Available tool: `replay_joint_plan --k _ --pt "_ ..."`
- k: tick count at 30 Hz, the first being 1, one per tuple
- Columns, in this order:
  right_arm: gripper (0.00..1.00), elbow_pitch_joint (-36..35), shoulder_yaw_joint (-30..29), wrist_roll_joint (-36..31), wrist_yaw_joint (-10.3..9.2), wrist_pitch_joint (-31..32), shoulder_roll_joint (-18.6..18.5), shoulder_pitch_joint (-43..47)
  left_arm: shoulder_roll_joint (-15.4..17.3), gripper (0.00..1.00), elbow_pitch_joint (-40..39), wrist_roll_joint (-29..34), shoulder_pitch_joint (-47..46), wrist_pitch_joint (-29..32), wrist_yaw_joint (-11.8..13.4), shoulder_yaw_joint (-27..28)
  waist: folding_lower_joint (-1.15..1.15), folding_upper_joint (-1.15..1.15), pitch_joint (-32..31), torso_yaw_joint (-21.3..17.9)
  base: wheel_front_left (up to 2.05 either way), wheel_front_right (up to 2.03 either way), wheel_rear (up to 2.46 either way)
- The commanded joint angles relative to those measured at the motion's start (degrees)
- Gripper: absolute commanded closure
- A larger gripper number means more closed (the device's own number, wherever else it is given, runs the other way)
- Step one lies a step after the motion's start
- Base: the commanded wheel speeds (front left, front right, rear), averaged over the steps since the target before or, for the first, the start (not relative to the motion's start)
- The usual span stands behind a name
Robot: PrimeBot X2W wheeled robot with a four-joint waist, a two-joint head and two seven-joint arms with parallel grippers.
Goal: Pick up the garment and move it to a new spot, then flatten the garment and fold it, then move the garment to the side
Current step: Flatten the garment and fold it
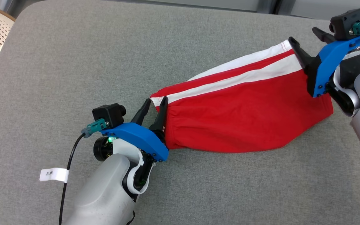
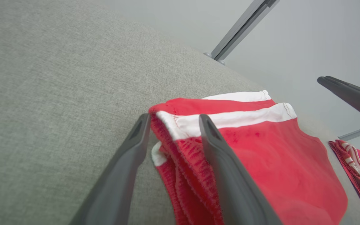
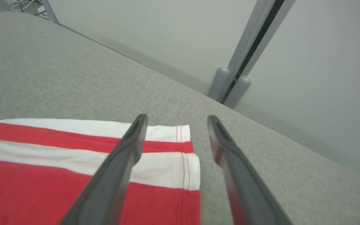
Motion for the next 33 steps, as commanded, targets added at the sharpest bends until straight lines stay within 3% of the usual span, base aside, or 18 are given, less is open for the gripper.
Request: replay_joint_plan --k 1,5,12,17,23,33 --pt "0.0 1.06 0.51 0.66 0.01 -0.99 0.32 -0.72 0.07 0.0 0.55 -0.14 -0.59 -0.9 -0.61 0.32 -0.01 0.0 -0.73 -0.06 0.0 0.0 0.0" --pt "0.0 3.68 0.99 3.2 0.01 -2.02 0.88 0.38 0.31 0.0 1.32 0.05 1.46 -3.92 -0.96 0.8 -0.01 0.0 -2.89 -0.02 0.0 0.0 0.0" --pt "0.0 8.88 0.55 8.51 0.01 2.83 1.36 4.59 2.57 0.0 -0.27 2.83 6.87 -8.81 -1.48 3.69 -0.01 0.0 -6.86 0.04 0.0 0.0 0.0" --pt "0.0 11.99 -1.32 10.63 0.01 3.75 1.2 7.15 4.31 0.0 -6.12 11.24 11.95 -9.11 -0.39 10.34 -0.01 0.0 -7.84 1.02 0.0 0.0 0.0" --pt "0.0 17.43 -5.07 11.04 0.01 1.72 1.39 7.01 3.81 0.0 -12.44 21.71 16.98 -9.15 -1.11 17.35 -0.01 0.0 -6.99 2.64 0.0 0.0 0.0" --pt "0.0 25.64 -9.13 10.28 0.01 -0.07 2.45 3.13 1.64 0.0 -14.88 28.59 18.6 -9.16 -3.95 22.77 -0.01 0.0 -3.88 6.0 0.0 0.0 0.0"
